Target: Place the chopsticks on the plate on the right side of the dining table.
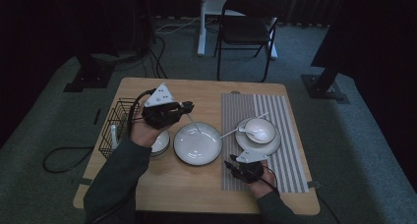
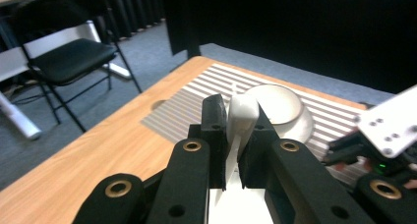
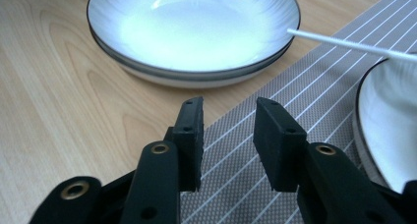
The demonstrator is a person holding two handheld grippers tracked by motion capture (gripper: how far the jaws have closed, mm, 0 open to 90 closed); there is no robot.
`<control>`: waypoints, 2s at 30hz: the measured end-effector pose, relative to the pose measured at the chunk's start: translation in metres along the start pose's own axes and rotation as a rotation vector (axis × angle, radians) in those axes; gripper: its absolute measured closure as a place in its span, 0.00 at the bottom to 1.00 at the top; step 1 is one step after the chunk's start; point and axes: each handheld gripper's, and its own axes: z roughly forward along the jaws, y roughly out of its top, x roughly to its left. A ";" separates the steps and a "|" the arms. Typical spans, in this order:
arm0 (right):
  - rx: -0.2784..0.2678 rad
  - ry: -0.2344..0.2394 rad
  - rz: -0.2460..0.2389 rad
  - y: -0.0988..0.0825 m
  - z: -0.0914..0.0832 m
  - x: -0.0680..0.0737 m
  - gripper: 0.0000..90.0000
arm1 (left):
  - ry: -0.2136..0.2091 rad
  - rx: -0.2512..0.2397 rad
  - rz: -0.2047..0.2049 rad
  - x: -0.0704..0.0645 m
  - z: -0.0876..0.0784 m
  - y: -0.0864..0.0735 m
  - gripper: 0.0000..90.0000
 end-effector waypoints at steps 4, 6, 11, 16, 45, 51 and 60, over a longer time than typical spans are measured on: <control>-0.014 -0.003 -0.004 0.008 0.002 0.000 0.73 | -0.034 0.007 0.010 -0.008 0.009 0.001 0.93; -0.021 -0.003 -0.009 0.012 0.003 0.000 0.73 | -0.052 0.007 0.011 -0.011 0.012 0.001 0.93; -0.038 0.001 -0.011 0.021 0.008 -0.001 0.70 | -0.098 0.000 0.006 -0.018 0.018 0.003 0.93; -0.051 0.011 -0.015 0.026 0.011 0.000 0.69 | -0.146 -0.005 0.009 -0.026 0.023 0.005 0.93; -0.070 0.005 -0.123 0.024 0.013 0.013 0.97 | -0.270 -0.031 -0.035 -0.034 0.040 -0.007 0.86; -0.093 0.011 -0.084 0.024 0.010 0.009 0.96 | -0.268 -0.049 -0.070 -0.034 0.048 -0.026 0.85; -0.105 0.012 -0.068 0.025 0.010 0.009 0.96 | -0.279 -0.068 -0.118 -0.046 0.077 -0.063 0.89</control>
